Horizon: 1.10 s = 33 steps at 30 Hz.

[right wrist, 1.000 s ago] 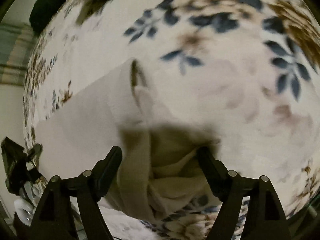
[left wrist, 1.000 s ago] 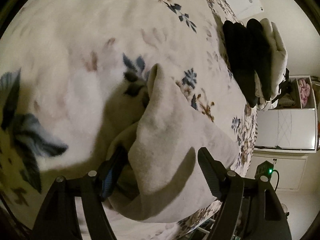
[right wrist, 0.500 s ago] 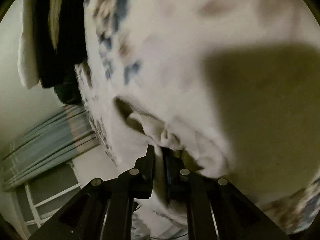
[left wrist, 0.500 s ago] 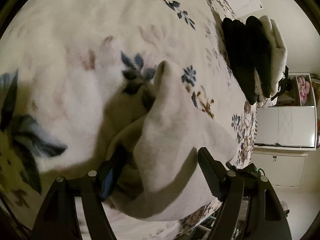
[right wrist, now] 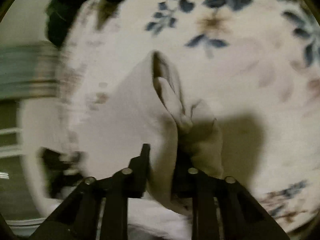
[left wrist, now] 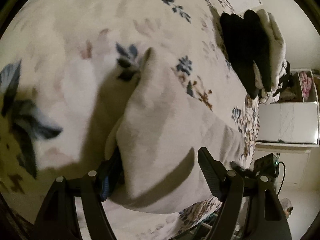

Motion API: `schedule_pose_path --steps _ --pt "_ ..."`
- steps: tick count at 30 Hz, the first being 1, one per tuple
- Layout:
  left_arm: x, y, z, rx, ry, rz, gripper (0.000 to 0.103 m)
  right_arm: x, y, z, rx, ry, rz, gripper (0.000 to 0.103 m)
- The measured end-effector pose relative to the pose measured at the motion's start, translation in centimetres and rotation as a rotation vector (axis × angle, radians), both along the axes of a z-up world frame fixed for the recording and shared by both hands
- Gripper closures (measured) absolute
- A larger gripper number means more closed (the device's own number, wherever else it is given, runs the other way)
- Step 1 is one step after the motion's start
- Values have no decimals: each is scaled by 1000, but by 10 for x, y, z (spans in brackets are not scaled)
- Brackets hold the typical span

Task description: Fold small clothes

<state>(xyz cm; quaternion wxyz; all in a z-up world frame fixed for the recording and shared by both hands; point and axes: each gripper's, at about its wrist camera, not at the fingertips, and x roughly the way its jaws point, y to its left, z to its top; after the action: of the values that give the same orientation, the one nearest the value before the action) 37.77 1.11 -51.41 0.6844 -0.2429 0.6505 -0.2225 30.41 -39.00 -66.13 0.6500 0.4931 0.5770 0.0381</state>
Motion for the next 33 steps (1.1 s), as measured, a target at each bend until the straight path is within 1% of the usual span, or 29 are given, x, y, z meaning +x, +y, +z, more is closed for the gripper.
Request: schedule_pose_path --steps 1,2,3,4,5,6,8,9,10,12,13,15,16,18,19,20,21,22,23,24,25,26,27,28,29,30,31,32,33 --pt "0 0 1 -5 -8 -2 30 -4 -8 -4 120 -29 -67 92" --pt "0 1 1 -2 -14 -1 30 -13 -20 -12 239 -43 -165 93" --pt "-1 2 0 22 -18 3 30 -20 -30 -18 264 -22 -232 93" --pt "0 3 -2 44 -15 6 30 -27 -40 -27 206 35 -261 93" --pt "1 5 -2 52 -9 14 30 -30 -45 -31 142 81 -247 93" --pt "3 8 0 45 -7 32 30 -31 -45 -34 102 110 -228 93" --pt "7 13 7 39 -6 53 30 -26 -41 -27 71 106 -166 92" --pt "9 15 13 32 -10 55 30 -18 -36 -21 44 103 -131 83" --pt "11 15 18 37 -19 55 30 -12 -33 -13 9 102 -93 78" --pt "18 16 26 63 -43 45 30 0 -33 8 -88 84 -49 53" --pt "22 15 27 70 -52 42 30 5 -32 17 -130 62 -45 50" --pt "34 10 21 101 -50 35 30 22 -31 25 -154 20 -39 42" --pt "41 6 16 98 -51 27 30 40 -30 20 -147 21 -46 42" --pt "55 -6 4 110 -60 -3 34 57 -28 9 -137 24 -45 42" --pt "59 -14 2 100 -74 -30 60 69 -21 3 -137 31 -30 43" --pt "62 -23 3 102 -95 -56 85 79 -15 0 -155 40 -19 64" --pt "66 -36 7 128 -125 -100 84 85 -12 -3 -174 41 -17 90" --pt "67 -44 12 148 -155 -130 84 81 -13 2 -197 42 -14 90" --pt "69 -50 15 179 -177 -152 82 75 -18 11 -250 36 -17 90" --pt "72 -55 14 218 -181 -168 82 70 -21 15 -292 39 -20 90" --pt "75 -57 9 243 -179 -177 82 56 -31 19 -324 48 -32 91" --pt "79 -55 1 253 -159 -167 79 45 -38 20 -344 64 -58 91" --pt "83 -52 -5 245 -132 -153 79 40 -41 18 -344 71 -71 91" --pt "85 -48 -9 226 -100 -137 78 40 -40 13 -323 75 -70 90" --pt "86 -44 -9 198 -79 -119 74 37 -43 12 -301 76 -68 89" --pt "86 -37 -5 166 -66 -91 69 36 -44 14 -270 72 -72 87" --pt "83 -30 1 148 -71 -70 57 35 -47 19 -247 61 -75 82" --pt "80 -24 8 133 -81 -50 39 32 -49 29 -260 63 -70 63" --pt "75 -16 17 112 -92 -23 32 29 -50 35 -283 63 -68 38"
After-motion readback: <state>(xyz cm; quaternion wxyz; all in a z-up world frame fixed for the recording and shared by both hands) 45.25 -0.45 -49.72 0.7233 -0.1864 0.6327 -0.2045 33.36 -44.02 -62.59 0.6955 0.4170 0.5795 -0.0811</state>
